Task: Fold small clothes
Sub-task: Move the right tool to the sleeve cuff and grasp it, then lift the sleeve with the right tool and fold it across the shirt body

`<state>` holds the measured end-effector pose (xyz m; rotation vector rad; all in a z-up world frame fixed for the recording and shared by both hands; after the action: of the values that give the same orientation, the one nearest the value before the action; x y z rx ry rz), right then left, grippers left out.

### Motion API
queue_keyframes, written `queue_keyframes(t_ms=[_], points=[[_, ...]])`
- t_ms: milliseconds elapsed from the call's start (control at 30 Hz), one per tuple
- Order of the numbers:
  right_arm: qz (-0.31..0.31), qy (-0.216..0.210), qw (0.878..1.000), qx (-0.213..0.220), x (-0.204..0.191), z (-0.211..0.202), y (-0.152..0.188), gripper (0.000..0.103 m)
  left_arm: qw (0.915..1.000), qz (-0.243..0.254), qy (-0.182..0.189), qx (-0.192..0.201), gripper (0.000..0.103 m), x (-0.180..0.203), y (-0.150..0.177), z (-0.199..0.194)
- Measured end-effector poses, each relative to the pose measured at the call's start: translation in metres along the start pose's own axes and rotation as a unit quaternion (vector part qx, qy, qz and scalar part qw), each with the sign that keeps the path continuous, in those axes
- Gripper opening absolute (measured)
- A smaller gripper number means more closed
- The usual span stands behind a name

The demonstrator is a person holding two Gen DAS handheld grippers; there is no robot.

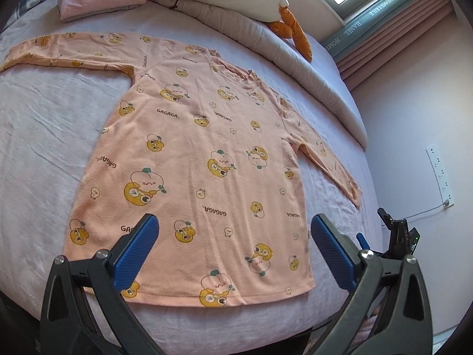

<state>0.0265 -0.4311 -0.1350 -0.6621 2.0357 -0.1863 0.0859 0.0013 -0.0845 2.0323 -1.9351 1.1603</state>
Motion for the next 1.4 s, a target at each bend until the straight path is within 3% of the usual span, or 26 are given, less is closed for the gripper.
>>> queue_keyframes(t_ms=[200,267,433,600,767,900,967,1167,1400], points=[[0.040,0.030,0.998,0.039,0.037,0.022,-0.057,0.102,0.9999,-0.003,-0.004,0.013,0.103,-0.003,-0.012,0.015],[0.053,0.022,0.997,0.042,0.045,0.032,-0.067,0.102,0.9999,-0.008,0.001,0.012,0.103,-0.004,-0.015,0.021],[0.105,-0.003,0.994,0.033,0.064,0.064,-0.081,0.088,0.9998,-0.018,-0.001,0.006,0.103,-0.005,-0.022,0.038],[0.127,-0.016,0.991,0.049,0.063,0.084,-0.100,0.083,0.9998,-0.013,-0.016,-0.008,0.103,-0.006,-0.026,0.053],[0.145,0.006,0.988,0.054,0.069,0.103,-0.117,0.052,0.9994,-0.012,-0.030,-0.016,0.103,-0.008,-0.032,0.062],[0.143,0.034,0.987,0.057,0.074,0.109,-0.123,0.018,0.9990,-0.014,-0.040,-0.010,0.103,-0.017,-0.037,0.060],[0.143,0.044,0.987,0.057,0.076,0.109,-0.123,0.010,0.9989,-0.015,-0.043,-0.008,0.103,-0.021,-0.039,0.057],[0.069,0.061,0.994,0.056,0.040,0.103,-0.127,0.008,0.9982,-0.025,-0.054,-0.003,0.103,-0.040,-0.040,0.046],[-0.096,0.050,0.993,0.045,-0.077,0.106,-0.115,0.008,0.9979,-0.038,-0.052,0.005,0.103,-0.062,-0.035,0.027]])
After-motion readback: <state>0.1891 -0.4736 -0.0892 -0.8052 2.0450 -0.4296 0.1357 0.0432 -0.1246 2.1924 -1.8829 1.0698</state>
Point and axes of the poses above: each gripper's, at about its wrist camera, not at the fingertips, and z roughly the way its jaws point, x to its right, y to its underside, the point moved 3 cm from there along z, roughly the way its jaws point, and after that the axes turned 2 degrees about y, right-handed, at the moved point
